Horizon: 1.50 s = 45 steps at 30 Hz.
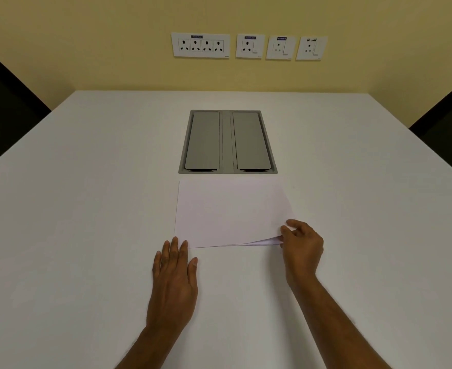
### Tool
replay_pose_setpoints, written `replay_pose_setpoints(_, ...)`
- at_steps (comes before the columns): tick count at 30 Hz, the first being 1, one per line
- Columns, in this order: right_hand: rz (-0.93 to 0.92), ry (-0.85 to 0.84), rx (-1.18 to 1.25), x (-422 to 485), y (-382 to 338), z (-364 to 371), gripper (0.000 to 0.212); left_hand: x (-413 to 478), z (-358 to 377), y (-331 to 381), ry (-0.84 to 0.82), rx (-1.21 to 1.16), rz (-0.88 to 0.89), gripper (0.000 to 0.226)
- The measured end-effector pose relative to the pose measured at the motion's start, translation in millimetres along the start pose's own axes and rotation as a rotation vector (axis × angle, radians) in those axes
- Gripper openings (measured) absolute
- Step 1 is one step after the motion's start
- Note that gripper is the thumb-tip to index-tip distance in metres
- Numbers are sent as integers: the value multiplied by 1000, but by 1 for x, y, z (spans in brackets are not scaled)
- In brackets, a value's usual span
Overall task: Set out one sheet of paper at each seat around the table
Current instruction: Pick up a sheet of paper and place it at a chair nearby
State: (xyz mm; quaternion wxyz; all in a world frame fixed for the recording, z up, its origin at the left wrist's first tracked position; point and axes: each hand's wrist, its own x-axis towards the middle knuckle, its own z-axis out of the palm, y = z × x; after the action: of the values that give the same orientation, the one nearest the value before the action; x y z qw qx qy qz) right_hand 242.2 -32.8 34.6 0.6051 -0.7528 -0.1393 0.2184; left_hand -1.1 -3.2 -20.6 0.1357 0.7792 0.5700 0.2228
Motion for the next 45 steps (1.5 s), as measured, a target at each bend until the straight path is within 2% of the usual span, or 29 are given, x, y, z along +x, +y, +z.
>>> replay_pose_setpoints(2, 136, 7, 174, -2, -6, -1, 17, 0, -3, 2, 23, -74, -21, 75)
replay_pose_setpoints(5, 276, 8, 357, -8, -14, -6, 21, 2, -11, 13, 75, -278, -111, 57)
replay_pose_setpoints(11, 507, 12, 631, -18, -20, -19, 21, 15, -35, 47, 227, -691, -418, 41)
replay_pose_setpoints(14, 541, -3, 651, -26, -20, -23, 19, 24, -42, 51, 287, -827, -578, 40)
replay_pose_setpoints(22, 502, -23, 566, -49, -14, -36, 19, 23, -63, 52, 352, -1053, -825, 47)
replay_pose_setpoints(26, 436, 29, 466, -62, -13, -45, 23, 8, -72, 48, 286, -1092, -844, 39)
replay_pose_setpoints(29, 391, 58, 447, -74, -15, -52, 47, -2, -81, 49, 256, -1107, -844, 35)
replay_pose_setpoints(31, 435, 68, 460, -82, -19, -58, 60, -10, -90, 50, 231, -1121, -850, 35)
replay_pose_setpoints(32, 473, 64, 459, -86, -22, -63, 58, -14, -95, 51, 218, -1124, -853, 35)
replay_pose_setpoints(36, 553, -22, 398, -104, -38, -88, 26, -34, -119, 59, 188, -1135, -846, 37)
replay_pose_setpoints(41, 482, -28, 390, -132, -72, -119, 26, -58, -162, 88, 180, -1148, -786, 39)
replay_pose_setpoints(45, 432, 4, 419, -159, -100, -152, 17, -81, -204, 119, 192, -1165, -722, 49)
